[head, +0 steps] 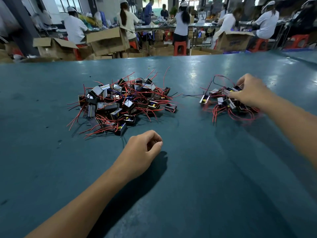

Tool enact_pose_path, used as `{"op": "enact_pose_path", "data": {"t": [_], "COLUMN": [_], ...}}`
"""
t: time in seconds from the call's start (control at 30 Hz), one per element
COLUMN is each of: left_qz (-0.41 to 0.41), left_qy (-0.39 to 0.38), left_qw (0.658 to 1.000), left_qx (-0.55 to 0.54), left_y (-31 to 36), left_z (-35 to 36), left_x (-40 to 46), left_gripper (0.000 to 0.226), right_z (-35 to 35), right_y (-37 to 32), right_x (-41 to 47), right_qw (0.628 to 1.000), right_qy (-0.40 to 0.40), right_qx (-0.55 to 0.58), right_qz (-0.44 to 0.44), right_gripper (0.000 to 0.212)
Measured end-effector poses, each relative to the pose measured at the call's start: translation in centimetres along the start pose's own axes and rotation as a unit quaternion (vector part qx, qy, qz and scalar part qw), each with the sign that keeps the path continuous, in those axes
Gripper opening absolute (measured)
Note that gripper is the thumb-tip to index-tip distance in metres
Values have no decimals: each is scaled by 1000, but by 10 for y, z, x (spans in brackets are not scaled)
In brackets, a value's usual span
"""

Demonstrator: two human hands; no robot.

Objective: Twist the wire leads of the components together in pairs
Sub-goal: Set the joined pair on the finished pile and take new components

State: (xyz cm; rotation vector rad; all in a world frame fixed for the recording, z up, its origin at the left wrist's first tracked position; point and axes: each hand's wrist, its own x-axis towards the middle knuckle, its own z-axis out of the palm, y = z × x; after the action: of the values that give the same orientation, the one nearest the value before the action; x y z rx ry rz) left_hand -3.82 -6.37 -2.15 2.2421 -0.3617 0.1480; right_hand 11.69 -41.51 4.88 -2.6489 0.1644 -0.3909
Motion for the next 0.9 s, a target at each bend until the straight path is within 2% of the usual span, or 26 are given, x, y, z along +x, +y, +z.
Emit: {"op": "enact_pose_path", "data": {"t": [0.07,0.13,0.27,0.33,0.4,0.5,0.57,0.6,0.67,0.77,0.83,0.9], "left_qz": [5,14,27,23,17,-7,5,11,21,15,3,10], "left_qy": [4,13,14,14,21,-2,-31,-36,-31,-8,0,2], "left_qw": [1000,1000,999,999,999,997,992,991,988,983,974,974], "left_qx": [11,12,24,32,28,-73,-121,-132,-148,-182,-226,-225], "left_y": [-2,-4,-6,-7,-6,-1,8,11,15,14,14,14], "left_z": [-2,-4,-4,-3,-2,1,5,9,16,17,10,-1], "left_x": [0,0,2,1,2,2,2,2,4,7,8,9], "left_gripper": [10,10,6,3,18,53,66,66,48,8,11,15], "right_z": [-1,-3,-2,-2,-6,-15,-18,-20,-20,-18,-13,-5], "right_y": [4,-2,-27,-39,-48,-58,-66,-70,-74,-68,-55,-41], "right_x": [3,-6,-56,-79,-94,-111,-120,-124,-129,-127,-122,-117], "right_qw": [997,984,935,914,894,863,844,835,829,866,902,928], "right_qy": [-36,-94,-225,-253,-265,-287,-297,-299,-288,-211,-134,-58], "right_qx": [62,102,159,180,225,285,308,322,340,289,224,189], "right_qz": [-34,-108,-224,-263,-282,-302,-324,-331,-339,-348,-343,-317], "right_gripper": [53,52,54,56,56,56,57,59,60,60,57,57]}}
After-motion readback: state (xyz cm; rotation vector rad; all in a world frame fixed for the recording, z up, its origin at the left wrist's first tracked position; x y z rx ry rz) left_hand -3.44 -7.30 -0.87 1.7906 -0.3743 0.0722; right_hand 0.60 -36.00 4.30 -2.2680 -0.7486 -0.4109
